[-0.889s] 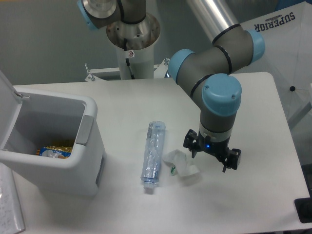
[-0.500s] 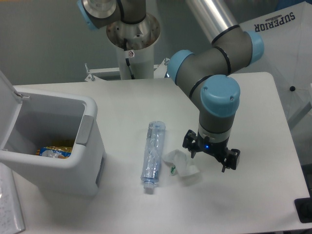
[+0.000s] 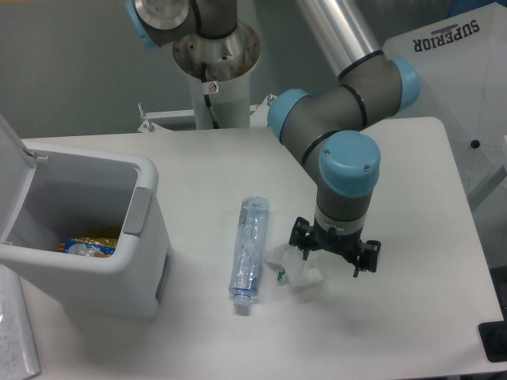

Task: Place the trash in the trash can
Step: 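Lower the open gripper onto the crumpled white plastic piece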

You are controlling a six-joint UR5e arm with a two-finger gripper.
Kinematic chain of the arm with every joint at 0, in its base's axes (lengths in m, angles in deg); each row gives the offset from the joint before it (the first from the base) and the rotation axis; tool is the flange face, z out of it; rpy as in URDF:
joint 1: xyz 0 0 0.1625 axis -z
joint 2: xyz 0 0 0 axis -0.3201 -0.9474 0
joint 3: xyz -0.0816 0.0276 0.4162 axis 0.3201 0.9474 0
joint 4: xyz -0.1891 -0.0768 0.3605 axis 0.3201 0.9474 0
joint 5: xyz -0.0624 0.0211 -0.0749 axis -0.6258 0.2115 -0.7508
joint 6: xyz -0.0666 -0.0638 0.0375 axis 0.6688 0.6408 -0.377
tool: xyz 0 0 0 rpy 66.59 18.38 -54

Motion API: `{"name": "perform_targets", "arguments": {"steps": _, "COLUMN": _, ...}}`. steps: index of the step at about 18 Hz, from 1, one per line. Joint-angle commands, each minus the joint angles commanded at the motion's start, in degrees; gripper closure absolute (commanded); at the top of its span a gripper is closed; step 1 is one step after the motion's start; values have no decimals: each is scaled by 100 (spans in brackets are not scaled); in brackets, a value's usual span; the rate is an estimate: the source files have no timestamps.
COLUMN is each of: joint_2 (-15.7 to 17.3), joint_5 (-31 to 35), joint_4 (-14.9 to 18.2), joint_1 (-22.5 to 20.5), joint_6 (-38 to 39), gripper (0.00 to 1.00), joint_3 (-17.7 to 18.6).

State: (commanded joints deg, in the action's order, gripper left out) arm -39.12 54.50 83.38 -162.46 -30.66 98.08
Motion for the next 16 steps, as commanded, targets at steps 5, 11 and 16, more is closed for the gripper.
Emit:
{"name": "perform_targets", "arguments": {"steps": 5, "joint_2": 0, "joint_5": -9, "joint_4": -61, "joint_1": 132, "joint_6": 318, "gripper": 0, "joint_3": 245}}
{"name": "perform_targets", "arguments": {"steps": 11, "joint_2": -53, "joint_5": 52, "joint_4": -483, "joint_1": 176, "joint_6": 265, "gripper": 0, "joint_3": 562}}
{"name": "perform_targets", "arguments": {"steps": 16, "joint_2": -176, "joint_5": 615, "joint_4": -492, "joint_1": 290, "joint_6": 248, "gripper": 16, "joint_3": 580}}
